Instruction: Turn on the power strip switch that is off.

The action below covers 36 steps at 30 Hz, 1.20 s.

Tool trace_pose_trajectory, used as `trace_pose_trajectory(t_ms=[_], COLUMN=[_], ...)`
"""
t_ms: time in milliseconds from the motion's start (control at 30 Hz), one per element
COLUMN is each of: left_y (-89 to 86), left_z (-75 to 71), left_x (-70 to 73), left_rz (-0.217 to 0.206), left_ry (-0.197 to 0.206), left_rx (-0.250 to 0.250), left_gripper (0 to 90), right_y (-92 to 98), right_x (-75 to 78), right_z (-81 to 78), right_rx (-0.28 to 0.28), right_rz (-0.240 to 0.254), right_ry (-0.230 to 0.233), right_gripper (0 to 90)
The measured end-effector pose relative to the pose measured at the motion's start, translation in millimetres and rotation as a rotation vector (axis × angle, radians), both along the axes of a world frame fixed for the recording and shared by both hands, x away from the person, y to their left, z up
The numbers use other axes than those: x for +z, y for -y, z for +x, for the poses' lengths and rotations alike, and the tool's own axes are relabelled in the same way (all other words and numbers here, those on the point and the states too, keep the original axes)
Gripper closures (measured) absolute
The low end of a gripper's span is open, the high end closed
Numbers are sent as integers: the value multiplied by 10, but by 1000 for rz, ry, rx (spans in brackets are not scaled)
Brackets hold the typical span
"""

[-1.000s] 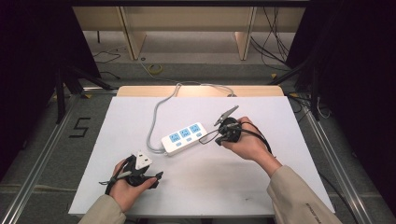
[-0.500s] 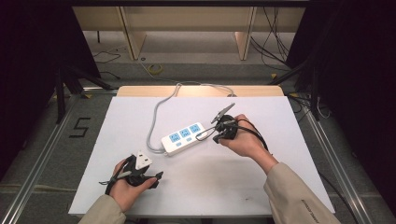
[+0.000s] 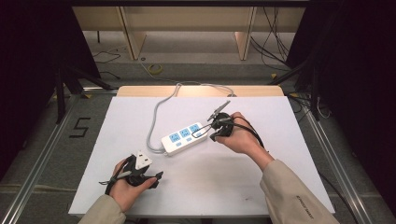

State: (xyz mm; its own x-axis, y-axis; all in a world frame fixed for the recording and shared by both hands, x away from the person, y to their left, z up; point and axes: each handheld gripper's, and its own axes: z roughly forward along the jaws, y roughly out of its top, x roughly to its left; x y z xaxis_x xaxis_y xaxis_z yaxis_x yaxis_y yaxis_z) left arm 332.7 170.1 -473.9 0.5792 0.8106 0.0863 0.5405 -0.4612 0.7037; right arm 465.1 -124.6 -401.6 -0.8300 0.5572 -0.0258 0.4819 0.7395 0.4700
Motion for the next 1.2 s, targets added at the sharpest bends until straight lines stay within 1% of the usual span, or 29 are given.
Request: trace_pose_trajectory(t_ms=[100, 167, 267, 567, 633, 833, 1200], left_y=[2, 2, 2, 3, 4, 4, 8], left_z=[0, 0, 0, 0, 0, 0, 2], left_x=[0, 1, 0, -2, -2, -2, -3], left_rz=[0, -1, -1, -3, -2, -3, -2], left_ry=[0, 0, -1, -2, -2, -2, 0], left_rx=[-1, 0, -1, -3, -3, -4, -6], left_gripper=[293, 293, 293, 294, 294, 294, 294], right_y=[-16, -23, -46, -111, -121, -152, -212], right_x=[-7, -10, -12, -38, -43, -54, -60], right_z=[16, 29, 46, 103, 115, 140, 184], right_rx=[-7, -2, -4, -3, -2, -7, -5], right_rz=[3, -3, 2, -4, -12, -7, -14], right_ry=[-1, -1, -3, -11, -10, -12, -12], right_gripper=[900, 900, 900, 900, 900, 900, 900])
